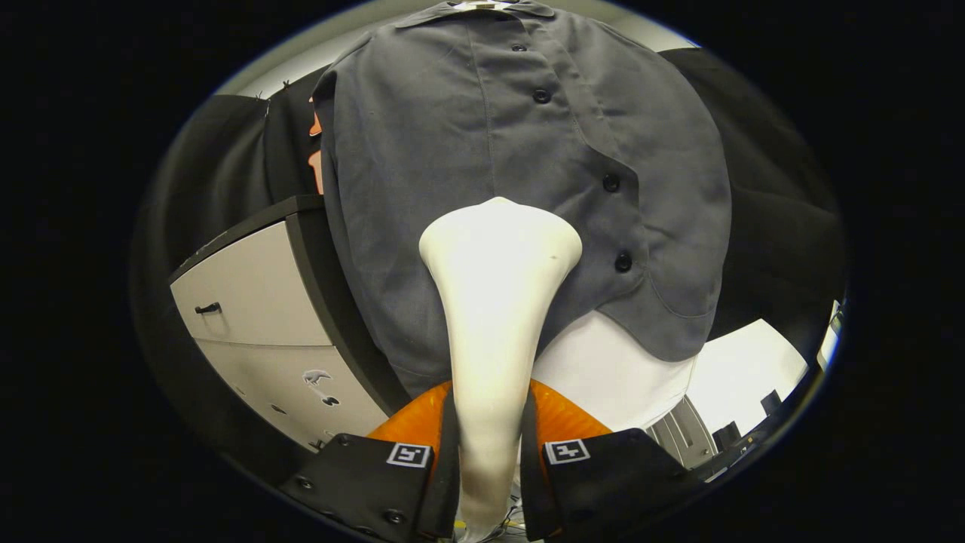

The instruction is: Iron the clothes twice with a garment steamer, once on the left side and once on the right side.

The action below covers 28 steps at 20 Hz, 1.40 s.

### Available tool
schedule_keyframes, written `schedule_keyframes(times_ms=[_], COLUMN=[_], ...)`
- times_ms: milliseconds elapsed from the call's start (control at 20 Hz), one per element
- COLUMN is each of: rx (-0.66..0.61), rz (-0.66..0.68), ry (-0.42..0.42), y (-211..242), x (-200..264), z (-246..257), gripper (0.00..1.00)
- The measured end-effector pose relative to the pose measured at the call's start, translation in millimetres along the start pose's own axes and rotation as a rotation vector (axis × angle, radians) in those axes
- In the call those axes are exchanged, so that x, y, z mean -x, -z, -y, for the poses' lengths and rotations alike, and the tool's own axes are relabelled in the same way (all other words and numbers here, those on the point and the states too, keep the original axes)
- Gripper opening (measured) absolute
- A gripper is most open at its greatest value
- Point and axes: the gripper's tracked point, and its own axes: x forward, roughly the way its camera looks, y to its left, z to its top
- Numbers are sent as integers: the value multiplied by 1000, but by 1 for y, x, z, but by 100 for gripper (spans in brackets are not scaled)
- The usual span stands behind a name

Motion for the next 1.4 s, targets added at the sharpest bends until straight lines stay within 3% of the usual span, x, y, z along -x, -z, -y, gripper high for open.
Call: schedule_keyframes(times_ms=[200,600,1150,1400], rx=[-33,-17,28,40], rz=[15,101,270,331], ry=[9,36,118,173], y=[-7,-64,-198,-256], x=[6,35,96,101], z=[1,10,53,81], gripper=[41,41,41,41])
